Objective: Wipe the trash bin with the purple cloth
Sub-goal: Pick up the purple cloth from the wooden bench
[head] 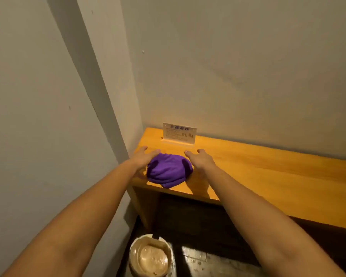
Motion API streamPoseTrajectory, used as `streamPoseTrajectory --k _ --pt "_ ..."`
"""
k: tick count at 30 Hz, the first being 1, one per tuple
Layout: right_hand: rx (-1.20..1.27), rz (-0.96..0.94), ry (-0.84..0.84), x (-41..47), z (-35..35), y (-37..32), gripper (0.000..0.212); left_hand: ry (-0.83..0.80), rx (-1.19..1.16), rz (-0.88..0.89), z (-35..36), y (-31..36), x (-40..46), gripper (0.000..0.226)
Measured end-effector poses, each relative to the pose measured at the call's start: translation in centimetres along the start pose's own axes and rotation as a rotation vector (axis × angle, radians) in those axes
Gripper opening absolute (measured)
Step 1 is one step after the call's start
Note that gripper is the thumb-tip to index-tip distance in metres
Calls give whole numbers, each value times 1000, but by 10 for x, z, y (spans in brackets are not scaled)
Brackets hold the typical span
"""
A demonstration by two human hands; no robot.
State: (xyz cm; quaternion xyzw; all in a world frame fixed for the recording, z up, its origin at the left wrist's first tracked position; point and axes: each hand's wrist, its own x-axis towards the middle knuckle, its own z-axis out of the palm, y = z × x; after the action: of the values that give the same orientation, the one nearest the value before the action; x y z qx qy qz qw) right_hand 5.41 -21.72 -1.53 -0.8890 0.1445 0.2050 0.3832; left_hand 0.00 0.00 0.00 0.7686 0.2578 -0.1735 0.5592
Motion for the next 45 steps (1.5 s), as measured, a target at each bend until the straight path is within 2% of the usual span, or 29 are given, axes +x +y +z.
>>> streamPoseTrajectory --k 4,7,10,13,15,17,20,22,23,25,27,29,31,34,35,37,38,40,42,45 --pt "32 -11 -65 12 23 -1 78 118 -41 77 28 -17 15 75" --pt "77 -12 -111 14 40 -4 72 146 -136 9 39 -28 23 56" --pt "183 -31 -89 17 45 -3 65 118 -247 -75 38 -37 24 40" --pt "370 -47 -122 8 37 -7 50 85 -455 -100 31 -38 13 15" --pt "461 -113 -162 -6 24 -16 37 37 -618 -68 22 -38 2 18" --pt "574 -202 -217 -28 8 -27 24 -41 -684 -2 14 -36 -15 23" --pt "713 -324 -347 -64 -17 -43 26 24 -468 155 1 -30 -46 27" --pt "664 -399 -421 -88 -31 -49 28 118 -319 369 -12 -26 -67 45" --pt "600 -440 -449 -100 -36 -51 27 108 -287 473 -19 -23 -79 56" --pt "487 -522 -490 -123 -41 -53 22 -90 -283 565 -33 -19 -105 61" --pt "454 -579 -475 -147 -35 -48 21 -331 -229 510 -38 -27 -128 52" --pt "460 -576 -410 -162 -26 -37 28 -402 -225 425 -34 -40 -142 49" --pt "555 -532 -373 -179 -10 -19 33 -381 -328 410 -27 -58 -154 47" --pt "890 -312 -273 -202 13 19 40 -286 -471 409 -16 -87 -168 28" --pt "934 -265 -176 -209 22 33 43 -213 -439 415 -13 -95 -171 20" --pt "844 -241 5 -225 41 61 46 -25 -268 419 -6 -110 -177 10" --pt "772 -245 15 -233 53 72 49 70 -149 428 -1 -116 -181 11" --pt "723 -206 -103 -249 78 88 62 206 71 482 14 -127 -192 22" --pt "760 -158 -196 -258 100 98 61 205 186 560 35 -135 -206 23" --pt "835 -157 -64 -257 111 116 52 -18 262 595 62 -144 -222 17"
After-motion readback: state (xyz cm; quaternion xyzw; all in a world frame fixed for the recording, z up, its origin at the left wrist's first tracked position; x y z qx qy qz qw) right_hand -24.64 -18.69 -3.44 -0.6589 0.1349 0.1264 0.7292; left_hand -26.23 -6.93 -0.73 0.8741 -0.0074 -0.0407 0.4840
